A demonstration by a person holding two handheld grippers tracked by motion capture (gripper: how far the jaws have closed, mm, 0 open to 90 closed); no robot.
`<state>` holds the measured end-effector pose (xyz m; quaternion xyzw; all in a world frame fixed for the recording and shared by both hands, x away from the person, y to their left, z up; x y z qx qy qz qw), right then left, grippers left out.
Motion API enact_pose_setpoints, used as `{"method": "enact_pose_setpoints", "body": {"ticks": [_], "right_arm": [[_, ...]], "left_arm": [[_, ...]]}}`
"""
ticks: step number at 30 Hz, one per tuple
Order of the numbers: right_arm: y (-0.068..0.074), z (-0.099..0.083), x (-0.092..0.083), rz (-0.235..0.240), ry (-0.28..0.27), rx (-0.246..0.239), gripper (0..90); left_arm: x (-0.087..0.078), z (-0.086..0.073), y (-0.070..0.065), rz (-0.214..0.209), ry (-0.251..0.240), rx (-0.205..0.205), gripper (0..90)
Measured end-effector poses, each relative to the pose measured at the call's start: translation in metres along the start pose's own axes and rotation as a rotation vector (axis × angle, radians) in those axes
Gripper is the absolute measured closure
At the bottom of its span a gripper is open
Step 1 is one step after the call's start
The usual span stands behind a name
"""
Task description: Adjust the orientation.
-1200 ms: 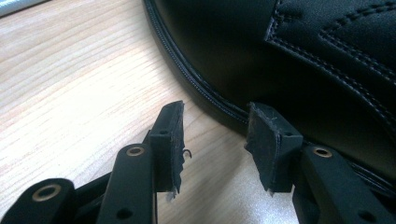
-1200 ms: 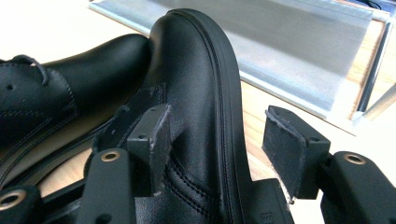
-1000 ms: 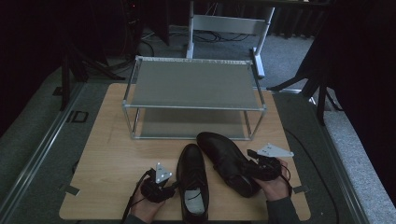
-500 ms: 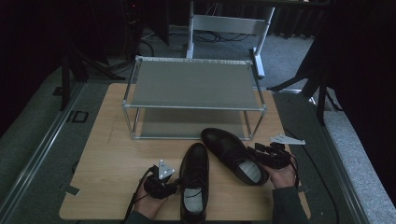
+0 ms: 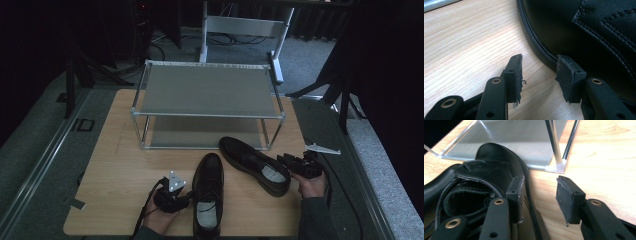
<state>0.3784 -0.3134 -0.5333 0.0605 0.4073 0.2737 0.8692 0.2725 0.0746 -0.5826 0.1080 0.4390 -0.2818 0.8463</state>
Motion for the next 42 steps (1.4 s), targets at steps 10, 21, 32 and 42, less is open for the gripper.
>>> {"method": "enact_pose_setpoints", "body": {"ticks": [10,21,32,42], "right_arm": [[0.024,0.007,-0.021,-0.026,-0.032,-0.171,49.8],[0.044,0.0,-0.008,-0.093,0.106,-0.352,43.4],[0.049,0.006,0.004,-0.117,0.195,-0.435,40.7],[0.049,0.017,0.026,-0.102,0.248,-0.5,52.1]], "left_arm": [[0.0,0.0,0.001,0.003,-0.005,0.0,56.1],[0.001,0.0,0.001,0.003,-0.003,0.0,55.8],[0.001,0.0,0.001,0.002,-0.002,0.0,55.6],[0.001,-0.001,0.002,0.0,-0.002,0.001,55.5]]}}
Point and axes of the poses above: each handheld gripper's, and its own axes: x roughly forward along the jaws, z roughly out of its top, y roughly to its left, the point moved 5 cm from there along x, roughly forward along the jaws, and after that the axes turned 9 degrees about y, right-handed, at the moved point
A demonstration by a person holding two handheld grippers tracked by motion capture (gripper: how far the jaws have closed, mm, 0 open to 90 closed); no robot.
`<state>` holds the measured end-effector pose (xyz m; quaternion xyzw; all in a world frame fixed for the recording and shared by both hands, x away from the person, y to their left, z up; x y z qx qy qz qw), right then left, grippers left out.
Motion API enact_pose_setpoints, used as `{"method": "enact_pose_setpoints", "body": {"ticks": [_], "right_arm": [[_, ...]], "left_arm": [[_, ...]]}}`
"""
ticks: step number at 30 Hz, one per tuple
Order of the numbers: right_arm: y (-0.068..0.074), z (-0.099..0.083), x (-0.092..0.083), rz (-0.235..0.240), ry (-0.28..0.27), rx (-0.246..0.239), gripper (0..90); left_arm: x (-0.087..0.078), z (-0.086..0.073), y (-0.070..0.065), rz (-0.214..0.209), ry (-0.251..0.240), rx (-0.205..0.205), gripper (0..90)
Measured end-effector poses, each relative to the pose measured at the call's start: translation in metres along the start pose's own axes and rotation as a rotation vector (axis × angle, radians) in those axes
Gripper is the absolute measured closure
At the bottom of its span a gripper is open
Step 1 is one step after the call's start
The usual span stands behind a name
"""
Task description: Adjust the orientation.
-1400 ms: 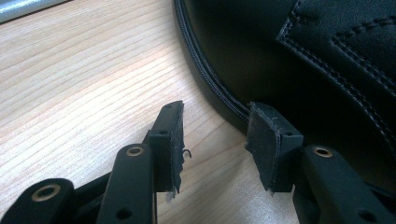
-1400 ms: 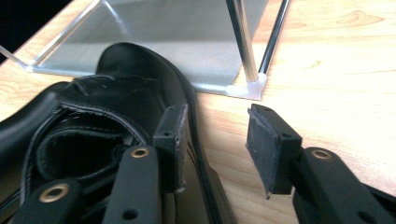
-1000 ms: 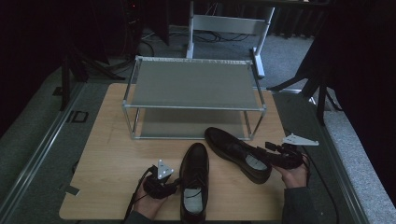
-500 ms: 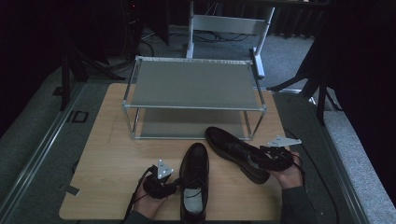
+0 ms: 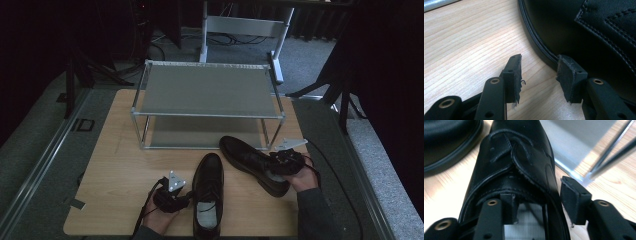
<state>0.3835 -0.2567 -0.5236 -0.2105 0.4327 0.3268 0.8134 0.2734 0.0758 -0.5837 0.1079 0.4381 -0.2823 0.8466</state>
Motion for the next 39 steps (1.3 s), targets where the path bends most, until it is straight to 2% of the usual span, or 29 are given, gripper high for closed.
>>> {"method": "enact_pose_setpoints", "body": {"ticks": [1,3,4,5,6,9,11,12,15,18,22,26,28,33,36,39], "right_arm": [[0.001,0.001,0.0,-0.011,-0.016,-0.008,56.8],[0.002,0.001,-0.001,-0.022,-0.022,-0.016,59.4],[0.003,0.002,-0.002,-0.033,-0.025,-0.021,63.2],[0.005,0.002,-0.006,-0.053,-0.053,-0.027,70.6],[0.007,0.003,-0.007,-0.067,-0.063,-0.024,72.4],[0.01,0.002,-0.01,-0.069,-0.071,-0.021,75.4],[0.015,0.001,-0.015,-0.064,-0.079,0.001,78.1],[0.021,0.0,-0.023,-0.052,-0.082,0.019,79.7],[0.024,-0.002,-0.026,-0.055,-0.08,0.023,80.2],[0.037,-0.009,-0.036,-0.09,-0.073,0.038,80.4],[0.046,-0.019,-0.034,-0.114,-0.055,0.052,80.3],[0.054,-0.025,-0.033,-0.117,-0.048,0.048,80.3],[0.062,-0.029,-0.034,-0.121,-0.044,0.054,80.2],[0.073,-0.034,-0.036,-0.107,-0.042,0.036,76.9],[0.073,-0.038,-0.037,-0.079,-0.052,0.054,70.1],[0.071,-0.043,-0.039,-0.041,-0.071,0.093,65.5]], "left_arm": [[0.0,0.0,0.0,-0.001,0.0,-0.001,55.5],[0.0,0.0,0.0,-0.002,0.0,-0.001,55.4],[0.0,0.0,0.0,-0.003,-0.001,-0.002,55.5],[0.0,0.0,0.0,-0.003,-0.001,-0.002,55.5],[0.0,0.0,0.0,-0.002,-0.001,-0.002,55.5],[0.0,0.0,0.0,-0.001,-0.002,-0.003,55.5],[0.0,0.0,0.0,-0.003,-0.001,-0.003,55.4],[0.0,0.0,0.0,-0.004,-0.001,-0.005,55.4],[0.0,0.0,0.0,0.0,-0.002,-0.004,55.4],[-0.001,0.0,-0.001,0.0,-0.006,-0.005,55.3],[-0.007,0.0,-0.001,-0.019,-0.018,-0.01,54.1],[-0.012,0.0,-0.004,-0.028,-0.026,-0.005,53.0],[-0.02,-0.003,-0.007,-0.037,-0.036,0.003,52.4],[-0.032,-0.007,-0.012,-0.061,-0.049,0.015,51.6],[-0.032,-0.013,-0.015,-0.067,-0.026,0.033,51.6],[-0.027,-0.018,-0.016,-0.077,-0.002,0.028,51.6]]}}
Point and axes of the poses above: each handheld gripper's, and its own axes: x roughly forward along the jaws, z roughly out of its top, y roughly to its left, the point moved 5 cm from there along x, roughly forward along the jaws, and after that the axes turned 9 degrees about y, right-handed, at the moved point
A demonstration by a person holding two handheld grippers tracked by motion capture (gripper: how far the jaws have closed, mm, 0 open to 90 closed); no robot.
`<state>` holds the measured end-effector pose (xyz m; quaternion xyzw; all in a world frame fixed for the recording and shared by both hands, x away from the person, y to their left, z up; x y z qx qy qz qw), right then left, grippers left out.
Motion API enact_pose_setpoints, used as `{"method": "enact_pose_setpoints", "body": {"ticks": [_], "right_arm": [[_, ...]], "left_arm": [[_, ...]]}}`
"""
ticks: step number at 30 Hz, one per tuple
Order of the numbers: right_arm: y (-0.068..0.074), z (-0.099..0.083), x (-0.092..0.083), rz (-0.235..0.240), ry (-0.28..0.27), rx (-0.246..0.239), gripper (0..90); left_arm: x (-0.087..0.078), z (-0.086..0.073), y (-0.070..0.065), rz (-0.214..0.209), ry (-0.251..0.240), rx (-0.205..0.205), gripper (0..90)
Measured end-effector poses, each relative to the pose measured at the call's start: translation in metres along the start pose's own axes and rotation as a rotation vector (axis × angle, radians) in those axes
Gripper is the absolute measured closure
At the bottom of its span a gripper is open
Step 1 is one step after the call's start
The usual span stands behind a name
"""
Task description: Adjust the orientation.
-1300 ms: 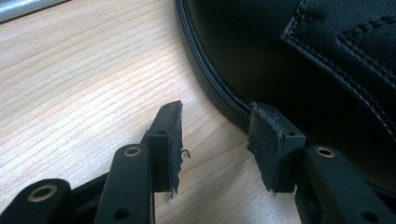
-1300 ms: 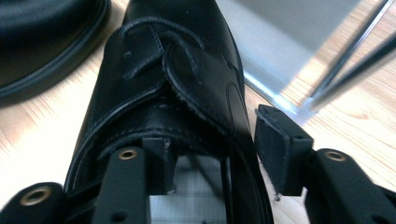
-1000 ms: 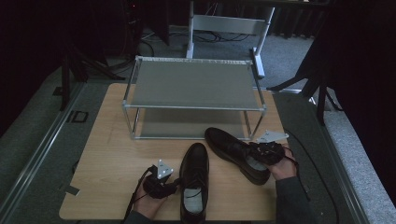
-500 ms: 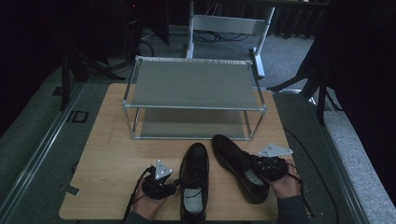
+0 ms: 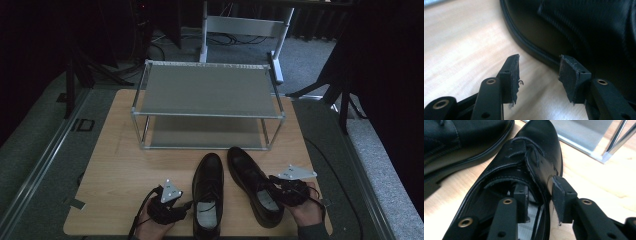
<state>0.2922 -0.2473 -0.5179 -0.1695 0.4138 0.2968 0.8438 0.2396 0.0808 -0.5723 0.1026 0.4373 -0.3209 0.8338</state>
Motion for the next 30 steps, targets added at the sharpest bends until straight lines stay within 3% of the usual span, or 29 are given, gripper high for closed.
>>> {"method": "enact_pose_setpoints", "body": {"ticks": [5,9,13,18,22,30], "right_arm": [[-0.002,-0.008,-0.003,0.031,0.016,0.035,61.7],[-0.006,-0.012,-0.002,0.083,0.015,0.061,62.0],[-0.007,-0.014,-0.002,0.08,0.025,0.061,67.5],[-0.007,-0.014,-0.002,0.088,0.029,0.069,68.1],[-0.004,-0.014,-0.002,0.082,0.041,0.047,70.1],[0.003,-0.018,-0.005,0.185,0.031,0.032,70.6]], "left_arm": [[0.011,0.002,-0.005,-0.006,0.02,-0.006,56.3],[0.016,0.009,-0.007,-0.001,0.013,-0.024,58.9],[0.022,0.016,-0.01,0.006,0.012,-0.026,60.2],[0.025,0.018,-0.013,0.0,0.011,-0.025,60.2],[0.031,0.025,-0.015,-0.01,0.005,-0.03,60.1],[0.043,0.04,-0.017,-0.014,0.008,-0.02,59.5]]}}
Point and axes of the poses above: each handheld gripper's, and its own axes: x roughly forward along the jaws, z roughly out of its top, y roughly to its left, the point moved 5 cm from there along x, roughly forward along the jaws, and after that the axes turned 9 degrees about y, right-handed, at the moved point
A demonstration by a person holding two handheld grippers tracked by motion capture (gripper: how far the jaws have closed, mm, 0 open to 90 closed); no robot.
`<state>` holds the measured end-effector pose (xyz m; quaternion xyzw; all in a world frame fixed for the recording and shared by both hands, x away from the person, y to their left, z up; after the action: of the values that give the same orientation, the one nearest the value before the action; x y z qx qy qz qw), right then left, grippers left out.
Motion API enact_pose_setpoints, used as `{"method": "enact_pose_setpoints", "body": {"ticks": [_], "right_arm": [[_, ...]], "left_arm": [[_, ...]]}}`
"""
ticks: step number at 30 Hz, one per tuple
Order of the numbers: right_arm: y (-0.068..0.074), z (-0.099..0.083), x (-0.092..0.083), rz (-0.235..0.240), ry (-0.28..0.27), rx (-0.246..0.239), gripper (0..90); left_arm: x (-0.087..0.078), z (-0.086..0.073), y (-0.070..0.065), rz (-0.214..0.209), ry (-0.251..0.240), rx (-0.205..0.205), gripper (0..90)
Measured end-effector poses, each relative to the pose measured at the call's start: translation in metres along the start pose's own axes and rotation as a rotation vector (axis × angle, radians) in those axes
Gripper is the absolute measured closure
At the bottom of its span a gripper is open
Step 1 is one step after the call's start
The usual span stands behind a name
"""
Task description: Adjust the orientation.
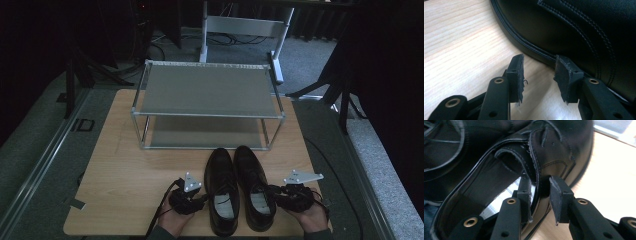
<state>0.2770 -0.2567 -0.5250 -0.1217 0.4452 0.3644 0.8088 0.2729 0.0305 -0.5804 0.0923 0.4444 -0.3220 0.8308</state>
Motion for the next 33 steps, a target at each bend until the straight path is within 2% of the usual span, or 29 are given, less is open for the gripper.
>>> {"method": "enact_pose_setpoints", "body": {"ticks": [4,13,18,22,24,27,30,33], "right_arm": [[0.0,0.0,0.0,0.006,0.0,-0.009,69.7],[0.003,0.001,0.001,0.002,0.006,-0.027,69.0],[0.005,0.0,0.001,-0.002,0.0,-0.026,68.7],[0.006,0.0,0.001,-0.004,-0.002,-0.025,68.3],[0.008,0.001,0.002,-0.004,-0.003,-0.027,68.0],[0.008,0.002,0.002,-0.011,-0.007,-0.03,68.1],[0.007,0.002,0.001,-0.009,-0.015,-0.014,66.0],[0.007,0.002,0.0,-0.023,-0.024,-0.005,63.7]], "left_arm": [[0.003,0.003,0.002,-0.005,-0.005,-0.021,59.6],[0.007,0.008,-0.002,-0.008,-0.011,-0.021,62.3],[0.007,0.007,-0.008,0.017,-0.017,-0.016,70.4],[0.008,0.008,-0.012,-0.022,-0.01,-0.026,73.8],[0.008,0.009,-0.015,-0.008,-0.01,-0.016,77.8],[0.008,0.008,-0.014,-0.006,-0.013,-0.008,76.6],[0.008,0.007,-0.009,-0.025,-0.016,-0.022,68.7],[0.008,0.007,-0.009,-0.016,-0.017,-0.018,66.1]]}}
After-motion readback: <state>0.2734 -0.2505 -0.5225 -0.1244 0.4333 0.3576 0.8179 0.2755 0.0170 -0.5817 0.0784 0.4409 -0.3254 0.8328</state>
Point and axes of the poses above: each handheld gripper's, and its own axes: x roughly forward along the jaws, z roughly out of its top, y roughly to its left, the point moved 5 cm from there along x, roughly forward along the jaws, and after that the axes turned 9 degrees about y, right-handed, at the moved point
